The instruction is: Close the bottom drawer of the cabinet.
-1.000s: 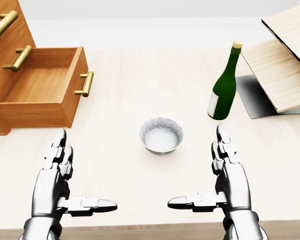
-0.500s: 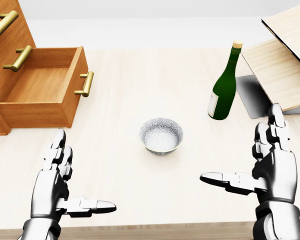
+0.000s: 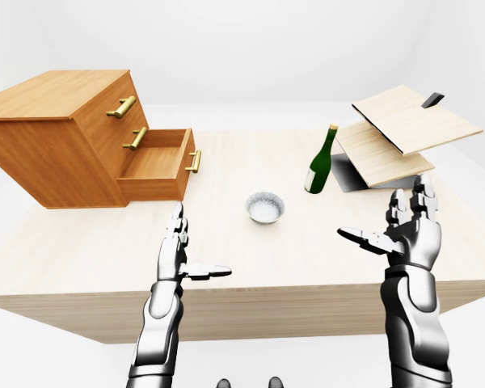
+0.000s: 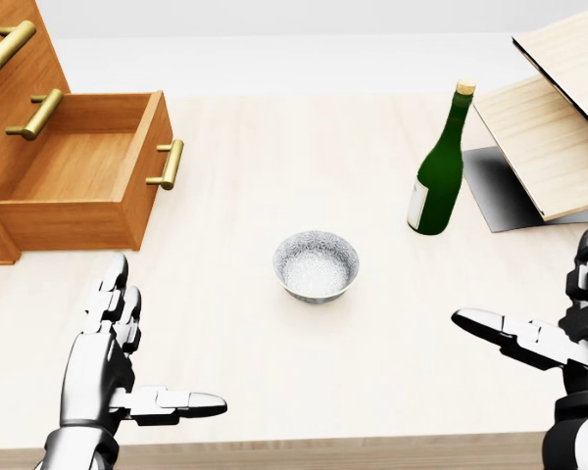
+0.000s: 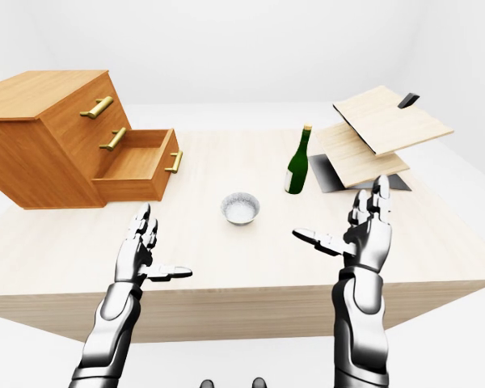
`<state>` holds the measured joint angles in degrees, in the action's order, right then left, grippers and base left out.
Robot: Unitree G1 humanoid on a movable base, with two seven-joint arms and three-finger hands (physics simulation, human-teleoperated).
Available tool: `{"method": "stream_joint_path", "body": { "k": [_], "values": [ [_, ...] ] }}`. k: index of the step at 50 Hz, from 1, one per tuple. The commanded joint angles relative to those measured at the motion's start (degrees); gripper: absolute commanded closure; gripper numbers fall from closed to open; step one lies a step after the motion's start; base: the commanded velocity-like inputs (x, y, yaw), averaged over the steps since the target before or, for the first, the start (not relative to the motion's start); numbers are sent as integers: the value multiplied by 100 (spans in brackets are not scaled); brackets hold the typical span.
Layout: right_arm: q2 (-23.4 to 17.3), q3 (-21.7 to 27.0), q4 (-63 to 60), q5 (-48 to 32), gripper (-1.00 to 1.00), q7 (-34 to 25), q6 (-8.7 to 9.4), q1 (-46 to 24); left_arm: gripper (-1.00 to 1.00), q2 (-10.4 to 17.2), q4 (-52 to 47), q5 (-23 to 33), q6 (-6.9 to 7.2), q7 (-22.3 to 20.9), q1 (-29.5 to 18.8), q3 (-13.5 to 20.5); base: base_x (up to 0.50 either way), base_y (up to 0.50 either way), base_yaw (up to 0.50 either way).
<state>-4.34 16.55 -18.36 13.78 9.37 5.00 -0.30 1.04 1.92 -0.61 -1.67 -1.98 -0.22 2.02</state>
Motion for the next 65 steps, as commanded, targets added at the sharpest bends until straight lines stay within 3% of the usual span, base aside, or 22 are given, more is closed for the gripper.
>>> {"method": "stream_joint_path", "body": {
  "k": [1, 8, 11, 47, 65],
  "values": [
    [-20, 24, -49, 39, -100, 11, 0, -7, -100, -1, -12, 6, 6, 2, 4, -8, 0, 0, 0],
    [-27, 22, -69, 46, -100, -20, 0, -15, -100, 0, 29, 12, -10, 5, -21, -5, 0, 0, 0],
    [-25, -1, -66, 68, -100, -112, 0, 6, -100, 0, -69, 12, 63, 3, 5, -10, 15, 0, 0],
    [3, -33, -104, 88, -100, -256, 0, 27, -100, -4, 156, 19, -115, 9, -34, -12, 27, 0, 0],
    [40, -115, -36, 14, -100, -259, 0, 21, -100, -22, 122, 43, -114, 14, 0, -53, 30, 0, 0]
  ]
}}
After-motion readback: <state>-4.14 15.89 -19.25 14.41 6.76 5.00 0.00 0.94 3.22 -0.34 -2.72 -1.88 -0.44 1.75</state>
